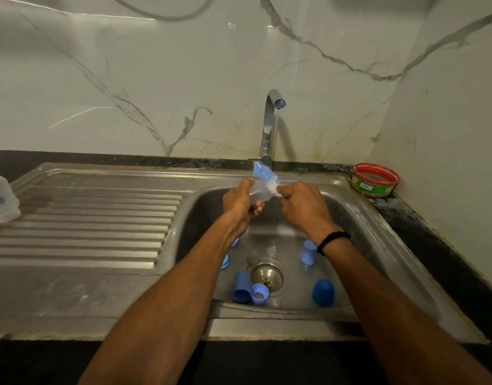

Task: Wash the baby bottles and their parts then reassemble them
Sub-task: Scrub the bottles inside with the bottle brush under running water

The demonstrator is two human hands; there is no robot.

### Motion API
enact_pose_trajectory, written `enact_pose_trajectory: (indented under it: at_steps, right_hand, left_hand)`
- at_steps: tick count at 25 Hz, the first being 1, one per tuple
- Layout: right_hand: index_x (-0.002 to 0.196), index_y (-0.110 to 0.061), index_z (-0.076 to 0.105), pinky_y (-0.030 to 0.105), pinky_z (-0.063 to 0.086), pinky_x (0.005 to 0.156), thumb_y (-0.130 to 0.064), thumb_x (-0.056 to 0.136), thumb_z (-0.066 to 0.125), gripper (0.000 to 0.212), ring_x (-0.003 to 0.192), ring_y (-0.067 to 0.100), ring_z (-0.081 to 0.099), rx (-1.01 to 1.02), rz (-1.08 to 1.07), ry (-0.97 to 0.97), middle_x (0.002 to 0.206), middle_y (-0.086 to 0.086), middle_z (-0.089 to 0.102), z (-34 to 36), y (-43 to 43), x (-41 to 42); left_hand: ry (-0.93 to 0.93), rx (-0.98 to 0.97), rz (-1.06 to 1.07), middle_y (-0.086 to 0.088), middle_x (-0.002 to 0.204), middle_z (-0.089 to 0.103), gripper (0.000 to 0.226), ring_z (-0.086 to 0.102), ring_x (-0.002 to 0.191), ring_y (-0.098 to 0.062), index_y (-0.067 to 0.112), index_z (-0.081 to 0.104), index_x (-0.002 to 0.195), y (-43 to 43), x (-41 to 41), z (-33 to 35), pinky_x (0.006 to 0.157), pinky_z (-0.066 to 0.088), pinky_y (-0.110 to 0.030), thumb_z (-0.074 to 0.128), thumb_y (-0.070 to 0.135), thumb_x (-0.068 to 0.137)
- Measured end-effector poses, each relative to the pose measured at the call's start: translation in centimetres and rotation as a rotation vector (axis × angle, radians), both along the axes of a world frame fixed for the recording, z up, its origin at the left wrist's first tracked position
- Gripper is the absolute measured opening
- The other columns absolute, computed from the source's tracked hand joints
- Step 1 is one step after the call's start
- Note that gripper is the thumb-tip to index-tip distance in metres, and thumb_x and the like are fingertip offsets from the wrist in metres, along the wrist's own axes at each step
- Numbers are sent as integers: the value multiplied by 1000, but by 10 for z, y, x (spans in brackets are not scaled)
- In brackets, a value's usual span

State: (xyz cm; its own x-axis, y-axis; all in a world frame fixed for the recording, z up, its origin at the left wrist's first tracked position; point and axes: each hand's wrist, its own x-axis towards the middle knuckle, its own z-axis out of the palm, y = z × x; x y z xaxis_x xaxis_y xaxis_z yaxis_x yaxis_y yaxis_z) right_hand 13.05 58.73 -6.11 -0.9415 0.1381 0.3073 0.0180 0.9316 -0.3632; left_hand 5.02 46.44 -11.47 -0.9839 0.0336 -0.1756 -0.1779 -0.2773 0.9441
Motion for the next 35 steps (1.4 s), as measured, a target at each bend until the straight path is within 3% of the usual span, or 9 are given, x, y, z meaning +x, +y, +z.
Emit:
enact_pose_trajectory:
  at_steps: [5,8,15,18,22,26,28,32,35]
  right_hand:
    - [133,-14,61,24,45,85,-11,96,56,38,104,25,62,-1,-35,-3,119,12,67,-4,-2,0]
    - [133,-15,61,23,43,83,-10,95,56,39,104,25,62,-42,-5,-68,120,10,67,-7,-2,0]
    - [131,-13,62,26,48,87,-11,96,57,36,102,24,62,-32,-19,-35,119,9,66,-4,-4,2]
    - [133,-13,61,21,41,84,-10,95,57,37,106,25,60,-50,-15,-36,123,10,64,-4,0,3]
    - [131,-13,62,27,47,87,-10,94,59,37,102,23,61,-24,-68,-41,119,10,66,-6,3,-1]
    - [125,-18,67,21,41,73,-12,94,59,33,88,19,61,-105,-57,-27,110,6,71,-10,3,-2]
    - [129,-18,65,19,40,74,-10,95,57,36,93,20,63,-114,-42,-12,112,6,71,-11,2,-2]
    - [130,-18,64,21,41,71,-10,96,53,37,82,15,55,-62,-59,-12,109,8,70,-14,0,-2]
    - [130,-16,64,21,42,75,-10,95,55,36,92,20,62,-65,-21,-18,111,8,70,-12,-4,-1]
  left_hand:
    - [-4,-40,-72,-18,86,75,33,61,53,-10,6,62,111,0,4,2,52,53,-22,56,37,100]
    - [-24,-33,24,-16,83,73,35,59,50,-10,4,64,113,-1,2,0,49,51,-20,54,35,100]
    - [-17,-23,-37,-17,90,74,34,61,55,-11,6,62,112,-1,1,2,56,53,-23,55,37,100]
    - [-37,-34,-10,-21,92,74,30,62,55,-13,9,62,104,2,1,0,53,55,-23,56,38,100]
    - [-38,-80,-85,-15,90,71,23,62,64,-16,15,61,98,9,7,-1,58,54,-25,58,38,99]
    - [12,-48,-2,-18,110,65,23,55,63,-15,17,56,119,-8,-5,-1,52,47,-25,53,32,102]
    - [42,-27,13,-17,113,65,20,53,59,-12,18,57,117,-9,-7,-3,50,45,-23,52,32,103]
    - [99,-7,-79,-16,110,68,16,57,64,-12,15,60,113,1,-1,-1,58,51,-24,61,17,97]
    - [86,24,9,-17,106,70,27,64,61,-9,11,61,116,-4,-10,-4,59,56,-22,70,17,92]
